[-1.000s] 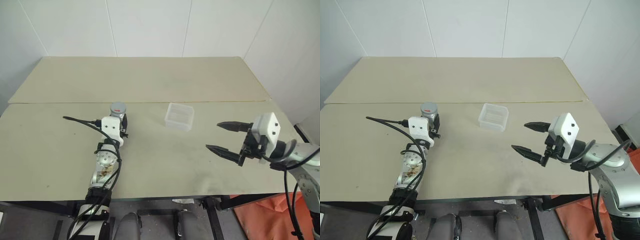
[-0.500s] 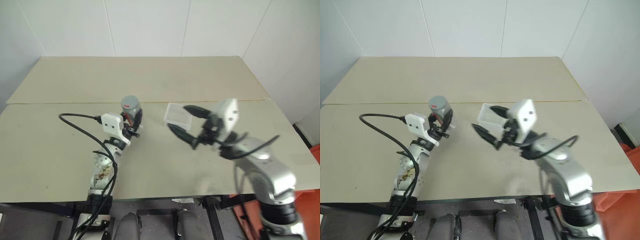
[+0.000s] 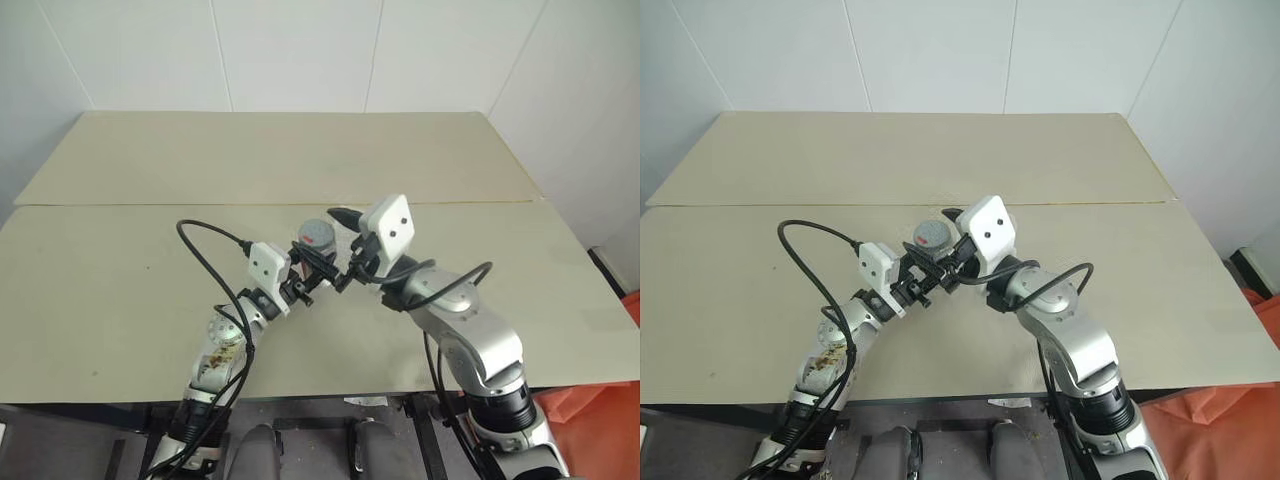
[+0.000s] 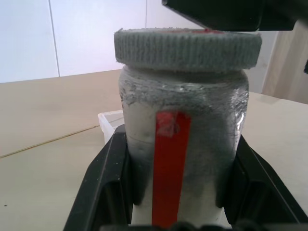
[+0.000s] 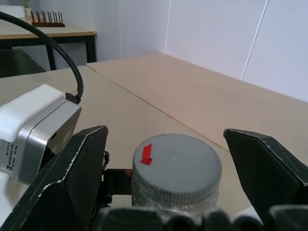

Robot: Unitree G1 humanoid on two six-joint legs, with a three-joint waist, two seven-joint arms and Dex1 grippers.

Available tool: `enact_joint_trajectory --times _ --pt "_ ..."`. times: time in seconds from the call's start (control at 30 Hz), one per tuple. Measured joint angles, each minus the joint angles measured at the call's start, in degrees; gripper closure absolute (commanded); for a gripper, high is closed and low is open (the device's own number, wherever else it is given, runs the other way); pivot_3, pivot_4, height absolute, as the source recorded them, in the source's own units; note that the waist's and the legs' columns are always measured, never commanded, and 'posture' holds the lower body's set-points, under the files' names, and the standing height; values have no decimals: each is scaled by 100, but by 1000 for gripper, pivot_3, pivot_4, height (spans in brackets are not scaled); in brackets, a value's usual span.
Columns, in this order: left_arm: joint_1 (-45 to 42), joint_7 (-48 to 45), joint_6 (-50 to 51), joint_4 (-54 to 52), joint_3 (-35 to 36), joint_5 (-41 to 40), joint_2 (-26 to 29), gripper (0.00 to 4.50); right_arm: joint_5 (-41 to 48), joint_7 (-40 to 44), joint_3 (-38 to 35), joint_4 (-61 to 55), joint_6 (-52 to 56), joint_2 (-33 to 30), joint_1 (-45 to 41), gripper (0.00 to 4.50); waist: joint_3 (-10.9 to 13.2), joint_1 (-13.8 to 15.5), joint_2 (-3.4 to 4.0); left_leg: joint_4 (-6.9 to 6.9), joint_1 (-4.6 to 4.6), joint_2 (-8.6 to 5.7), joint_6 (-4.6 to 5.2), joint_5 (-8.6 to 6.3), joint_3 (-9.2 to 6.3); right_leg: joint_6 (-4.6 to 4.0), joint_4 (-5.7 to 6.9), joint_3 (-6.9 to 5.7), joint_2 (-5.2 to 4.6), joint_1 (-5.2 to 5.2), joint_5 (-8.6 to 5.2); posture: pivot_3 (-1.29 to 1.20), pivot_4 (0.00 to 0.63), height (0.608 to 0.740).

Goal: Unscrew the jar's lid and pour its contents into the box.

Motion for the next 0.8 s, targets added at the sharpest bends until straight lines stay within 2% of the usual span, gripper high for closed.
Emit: enact_joint_trajectory --times 0.3,0.37,0.53,0.8 --pt "66 -2 -12 -89 -42 34 -69 2572 -138 51 -6 174 -6 85 -6 0 0 1 0 -2 -2 0 0 0 0 0 -3 0 -1 -1 0 0 150 740" --pt "86 0 -12 -89 -56 48 -76 2572 -137 90 -7 174 -6 97 -6 380 0 1 0 -1 -2 0 0 0 0 0 -2 0 -1 -1 0 0 150 740" --pt "120 0 -21 -107 -64 77 -86 2572 -160 119 -18 178 -8 99 -4 1758 0 1 0 -1 -2 0 0 0 0 0 -2 -1 -1 -1 0 0 150 740" --pt "148 -32 -21 -120 -63 78 -22 2572 -234 168 -13 178 -17 69 -4 1759 0 1 0 -1 -2 0 0 0 0 0 -3 0 -1 -1 -1 0 150 740"
